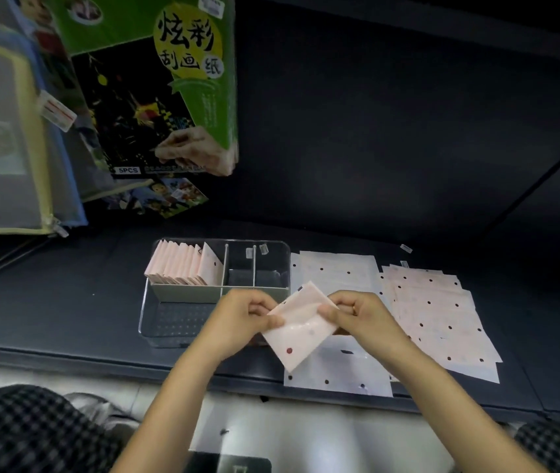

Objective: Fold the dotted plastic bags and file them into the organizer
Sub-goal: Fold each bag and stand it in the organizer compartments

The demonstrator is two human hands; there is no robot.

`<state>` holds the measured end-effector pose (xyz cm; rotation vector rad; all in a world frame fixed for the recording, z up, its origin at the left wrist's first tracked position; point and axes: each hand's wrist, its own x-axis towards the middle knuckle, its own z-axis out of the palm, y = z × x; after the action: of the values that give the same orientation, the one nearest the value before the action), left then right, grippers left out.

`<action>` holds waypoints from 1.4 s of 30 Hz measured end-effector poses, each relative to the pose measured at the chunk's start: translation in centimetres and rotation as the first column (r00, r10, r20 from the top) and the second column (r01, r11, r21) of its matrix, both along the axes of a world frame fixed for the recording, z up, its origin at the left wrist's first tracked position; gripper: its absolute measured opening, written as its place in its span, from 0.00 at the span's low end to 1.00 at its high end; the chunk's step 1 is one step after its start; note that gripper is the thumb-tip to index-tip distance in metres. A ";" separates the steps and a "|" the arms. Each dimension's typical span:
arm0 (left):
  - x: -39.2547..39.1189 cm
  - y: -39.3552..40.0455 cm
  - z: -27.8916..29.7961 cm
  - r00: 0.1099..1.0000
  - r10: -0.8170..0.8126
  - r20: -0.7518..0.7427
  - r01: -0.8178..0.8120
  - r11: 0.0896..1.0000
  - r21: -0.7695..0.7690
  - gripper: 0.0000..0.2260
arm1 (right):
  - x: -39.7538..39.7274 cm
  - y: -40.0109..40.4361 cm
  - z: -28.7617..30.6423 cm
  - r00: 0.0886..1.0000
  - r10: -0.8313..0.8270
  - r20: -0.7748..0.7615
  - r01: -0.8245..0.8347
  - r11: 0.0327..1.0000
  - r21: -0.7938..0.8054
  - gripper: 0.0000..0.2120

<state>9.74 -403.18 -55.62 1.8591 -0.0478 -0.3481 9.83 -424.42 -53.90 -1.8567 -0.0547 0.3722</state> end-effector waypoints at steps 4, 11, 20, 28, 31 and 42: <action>3.6 2.5 0.0 0.997 -0.063 0.038 0.061 0.996 0.059 0.10 | 2.4 3.0 -0.5 0.999 0.043 -0.018 -0.045 0.992 -0.122 0.05; 8.7 7.9 -3.7 0.973 0.140 0.183 -0.223 0.773 0.594 0.10 | 9.4 8.6 -1.6 0.970 -0.139 -0.199 0.149 0.988 0.037 0.10; 8.6 8.4 -7.4 0.936 0.125 0.330 -0.345 0.520 0.781 0.11 | 13.6 14.2 -5.6 0.934 -0.191 -0.302 0.211 0.977 0.035 0.13; 8.8 8.6 -8.0 0.933 0.109 0.343 -0.346 0.536 0.770 0.11 | 13.9 16.5 -6.8 0.991 -0.021 0.135 0.093 0.825 -0.557 0.09; 8.6 8.6 -8.1 0.898 0.193 0.396 -0.426 0.607 0.671 0.13 | 13.5 17.9 -6.7 0.976 0.061 0.211 0.106 0.712 -0.695 0.09; 7.5 8.5 -8.5 0.792 0.401 0.460 -0.565 0.767 0.305 0.05 | 12.7 18.8 -7.0 0.999 -0.033 -0.003 0.029 0.919 -0.393 0.16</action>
<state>17.20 -394.63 -64.08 2.2653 0.2864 0.4075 22.52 -405.58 -60.91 -2.2514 0.0610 0.3910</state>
